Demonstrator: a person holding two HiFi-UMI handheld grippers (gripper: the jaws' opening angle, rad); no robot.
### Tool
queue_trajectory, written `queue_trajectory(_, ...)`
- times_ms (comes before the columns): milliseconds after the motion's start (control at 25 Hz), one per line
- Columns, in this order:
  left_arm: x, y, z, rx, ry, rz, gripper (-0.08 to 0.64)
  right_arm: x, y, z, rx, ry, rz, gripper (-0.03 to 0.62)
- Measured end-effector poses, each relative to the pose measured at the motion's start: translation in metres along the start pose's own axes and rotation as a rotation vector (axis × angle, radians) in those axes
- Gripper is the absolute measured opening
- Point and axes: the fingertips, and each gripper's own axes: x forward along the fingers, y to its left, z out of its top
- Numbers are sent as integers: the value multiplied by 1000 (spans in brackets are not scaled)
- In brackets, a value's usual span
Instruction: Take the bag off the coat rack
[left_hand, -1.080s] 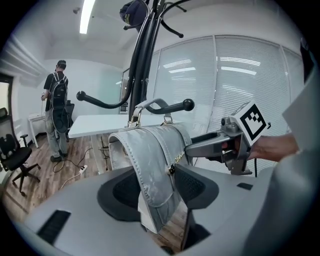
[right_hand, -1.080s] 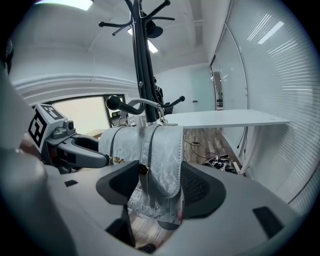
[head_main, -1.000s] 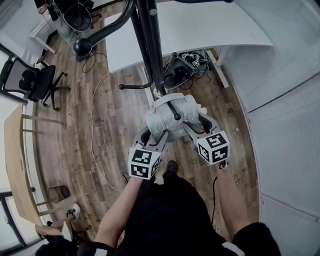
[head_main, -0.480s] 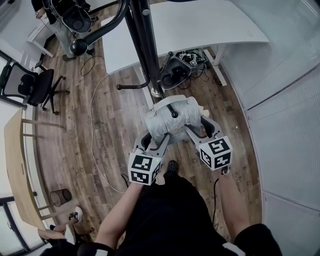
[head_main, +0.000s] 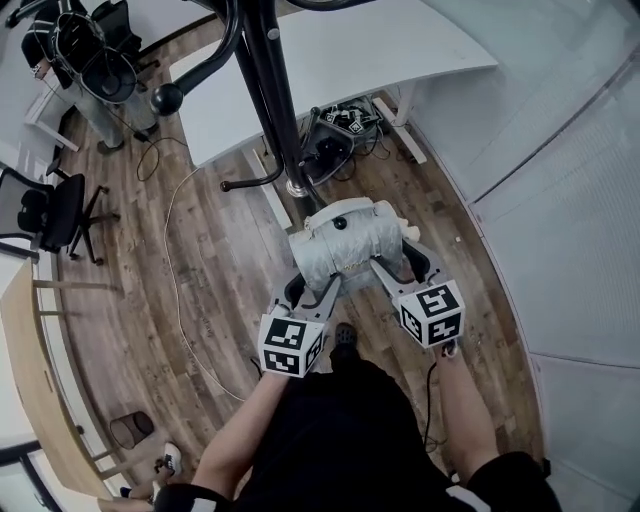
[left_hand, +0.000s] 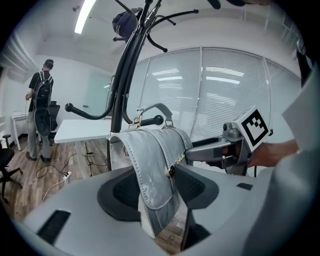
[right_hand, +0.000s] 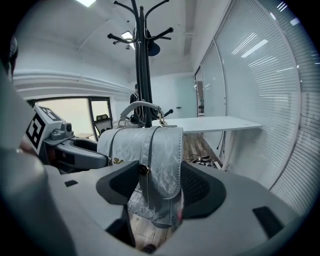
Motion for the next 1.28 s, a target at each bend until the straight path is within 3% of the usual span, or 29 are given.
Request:
queue_trajectory(560,-32,-2,-14,71,36,-157,218,-29,39,-25,110,-18,-147,278)
queue_trajectory(840,-73,6,0,88,5,-231,219,-52,82,-6,114,-58,-240,278)
queue_trajectory(1280,-117,41,18,77,-56,-215,230,-48,136,20,112,-98,-300,278)
